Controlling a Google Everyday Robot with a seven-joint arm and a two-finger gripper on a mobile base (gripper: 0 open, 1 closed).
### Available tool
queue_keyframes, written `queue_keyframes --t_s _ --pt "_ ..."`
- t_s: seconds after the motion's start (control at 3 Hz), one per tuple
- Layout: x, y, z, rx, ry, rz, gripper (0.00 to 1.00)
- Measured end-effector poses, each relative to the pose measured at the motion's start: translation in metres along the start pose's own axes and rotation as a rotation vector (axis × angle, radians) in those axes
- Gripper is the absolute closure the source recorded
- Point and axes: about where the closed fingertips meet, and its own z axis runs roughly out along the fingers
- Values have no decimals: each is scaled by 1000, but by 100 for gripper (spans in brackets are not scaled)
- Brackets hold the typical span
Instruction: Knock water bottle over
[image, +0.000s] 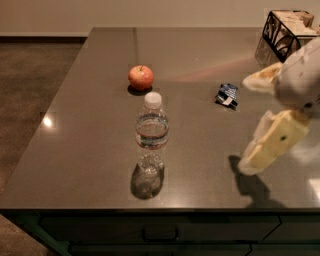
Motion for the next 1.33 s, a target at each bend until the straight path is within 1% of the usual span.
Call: queue_keyframes --t_s 0.33,0.67,1.0,1.33 --pt "-24 25 42 11 -112 33 0" --pt "-44 27 73 57 -216 74 0" --pt "-66 20 89 100 -321 128 0" --pt "-88 17 99 121 -407 160 0"
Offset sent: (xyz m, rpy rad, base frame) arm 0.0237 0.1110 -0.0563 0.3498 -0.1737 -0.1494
